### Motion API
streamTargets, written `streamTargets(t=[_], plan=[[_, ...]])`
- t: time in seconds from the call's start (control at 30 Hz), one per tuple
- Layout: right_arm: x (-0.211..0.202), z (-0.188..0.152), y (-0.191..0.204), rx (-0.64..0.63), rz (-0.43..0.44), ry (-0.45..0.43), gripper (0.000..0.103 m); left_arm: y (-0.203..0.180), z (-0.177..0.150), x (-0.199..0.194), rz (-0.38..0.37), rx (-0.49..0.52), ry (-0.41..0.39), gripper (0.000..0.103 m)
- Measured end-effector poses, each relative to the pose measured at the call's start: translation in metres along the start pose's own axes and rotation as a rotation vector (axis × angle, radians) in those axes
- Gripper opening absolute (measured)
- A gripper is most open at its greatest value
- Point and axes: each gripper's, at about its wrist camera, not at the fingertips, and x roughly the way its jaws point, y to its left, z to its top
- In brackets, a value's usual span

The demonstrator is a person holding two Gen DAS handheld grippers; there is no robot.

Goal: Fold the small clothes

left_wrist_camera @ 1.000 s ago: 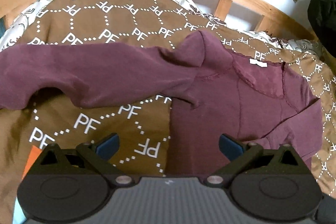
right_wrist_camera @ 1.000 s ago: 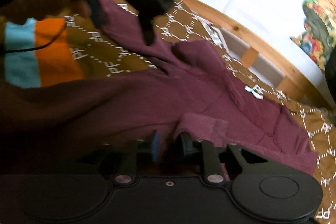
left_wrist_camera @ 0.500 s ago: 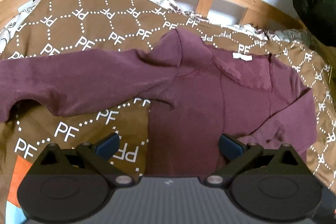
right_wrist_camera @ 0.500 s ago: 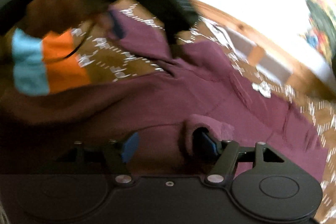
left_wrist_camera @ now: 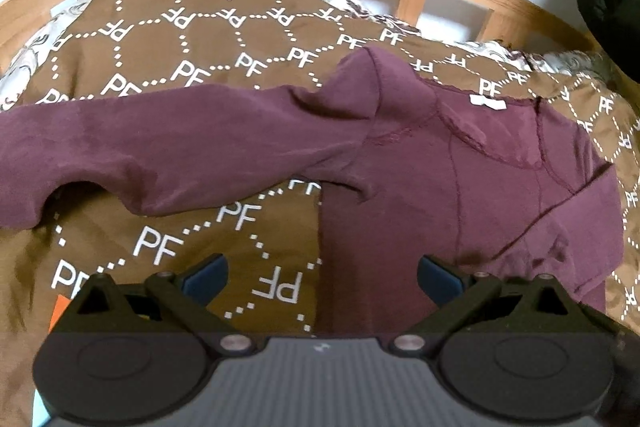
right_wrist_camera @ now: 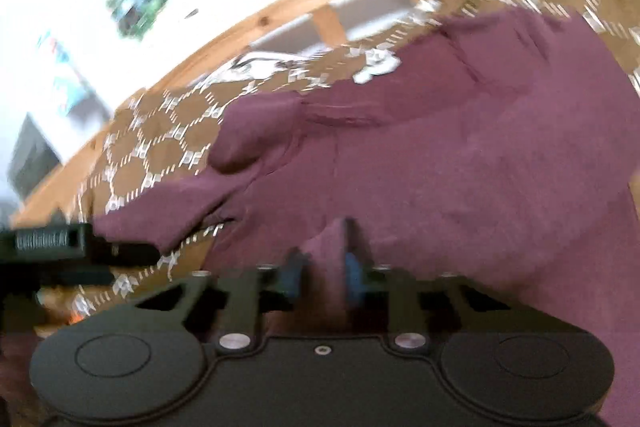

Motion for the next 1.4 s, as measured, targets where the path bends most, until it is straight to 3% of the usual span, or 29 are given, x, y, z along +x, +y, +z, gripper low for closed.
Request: streamTargets(t=[0.17, 0.27, 0.33, 0.37, 0.43, 0.53, 0.77, 0.87, 0.97, 1.1, 1.2, 1.27, 1.33, 1.4], plan=[[-0.002, -0.015, 0.046, -0.256, 0.154, 0.044, 0.014, 0.011, 0.005, 0.001, -0.015, -0.074, -0.01, 0.103], [-0.006, -0.025, 0.063, -0.315, 0.241, 0.089, 0.031, 0.012, 0.005, 0.004, -0.023, -0.097, -0.001, 0.103], [-0.017, -0.028, 0.063, -0.34, 0.253, 0.1, 0.052, 0.008, 0.002, 0.008, -0.028, -0.086, 0.012, 0.103], [-0.024, -0.027, 0.06, -0.35, 0.244, 0.092, 0.056, 0.005, 0.0, 0.01, -0.031, -0.074, 0.018, 0.103], [-0.041, -0.019, 0.044, -0.353, 0.195, 0.061, 0.074, -0.003, -0.006, 0.014, -0.044, -0.045, 0.03, 0.103], [-0.062, -0.003, 0.013, -0.341, 0.096, 0.018, 0.087, -0.016, -0.016, 0.019, -0.056, -0.006, 0.045, 0.103], [-0.084, 0.033, -0.052, -0.345, -0.206, -0.083, 0.099, -0.043, -0.028, 0.03, 0.008, 0.107, 0.063, 0.103], [-0.069, 0.05, -0.084, -0.271, -0.304, -0.106, 0.099, -0.044, -0.03, 0.03, 0.009, 0.116, 0.091, 0.103], [-0.052, 0.069, -0.11, -0.171, -0.338, -0.104, 0.093, -0.027, -0.026, 0.012, -0.044, 0.02, 0.019, 0.103], [-0.032, 0.088, -0.13, -0.167, -0.38, -0.131, 0.086, -0.002, -0.023, -0.01, -0.124, -0.116, -0.079, 0.103], [-0.015, 0.101, -0.141, -0.159, -0.389, -0.129, 0.081, -0.008, -0.019, -0.007, -0.157, -0.089, -0.073, 0.103], [-0.004, 0.107, -0.15, -0.137, -0.417, -0.113, 0.066, -0.02, -0.019, 0.001, -0.155, -0.051, -0.046, 0.103], [0.001, 0.109, -0.156, -0.091, -0.427, -0.095, 0.032, -0.032, -0.023, 0.01, -0.127, -0.016, -0.017, 0.103], [-0.001, 0.107, -0.157, -0.085, -0.424, -0.088, 0.017, -0.04, -0.03, 0.019, -0.076, 0.011, 0.015, 0.103]])
